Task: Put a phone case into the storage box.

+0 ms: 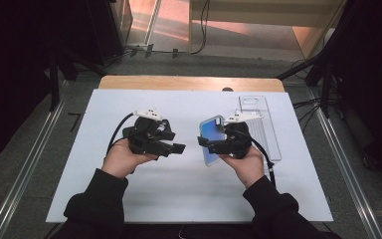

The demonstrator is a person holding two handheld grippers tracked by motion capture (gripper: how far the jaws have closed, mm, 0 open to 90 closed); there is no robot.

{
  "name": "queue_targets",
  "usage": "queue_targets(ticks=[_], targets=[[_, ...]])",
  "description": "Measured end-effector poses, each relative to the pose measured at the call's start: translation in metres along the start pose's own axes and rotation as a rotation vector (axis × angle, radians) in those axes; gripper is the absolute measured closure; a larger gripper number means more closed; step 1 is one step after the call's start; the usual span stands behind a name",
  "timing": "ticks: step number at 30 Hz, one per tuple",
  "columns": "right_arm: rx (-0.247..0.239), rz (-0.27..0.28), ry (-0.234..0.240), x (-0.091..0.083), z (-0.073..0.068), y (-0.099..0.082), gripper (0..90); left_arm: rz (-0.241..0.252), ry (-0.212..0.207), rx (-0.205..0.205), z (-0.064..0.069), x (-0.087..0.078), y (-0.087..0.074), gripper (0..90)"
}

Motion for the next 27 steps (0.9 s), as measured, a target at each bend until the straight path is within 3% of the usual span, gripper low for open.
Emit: queue_targets(ticks=[4, 8, 24, 27], targets=[[-0.002, 0.004, 0.007, -0.004, 0.001, 0.002, 16.5, -0.005, 0.039, 0.025, -0.003, 0.001, -0.008, 32.6], [-0.01, -0.001, 0.011, -0.007, 0.001, 0.002, 16.5, -0.005, 0.024, 0.014, -0.004, 0.003, -0.017, 32.6], [-0.019, -0.028, 0.03, -0.014, 0.003, 0.005, 16.5, -0.049, 0.041, -0.011, -0.013, 0.005, -0.072, 32.7], [-0.02, -0.028, 0.039, -0.018, 0.004, 0.007, 16.5, -0.051, 0.042, -0.032, -0.014, 0.003, -0.077, 32.6]])
Point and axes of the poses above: each handheld gripper's, and its own axes: x roughly forward along the jaws, y roughly out of its top, z roughly to its right, the point moved 8 cm from there along x, roughly forward along the jaws, and after that the axes turned 13 degrees about y, right-handed, at the moved point
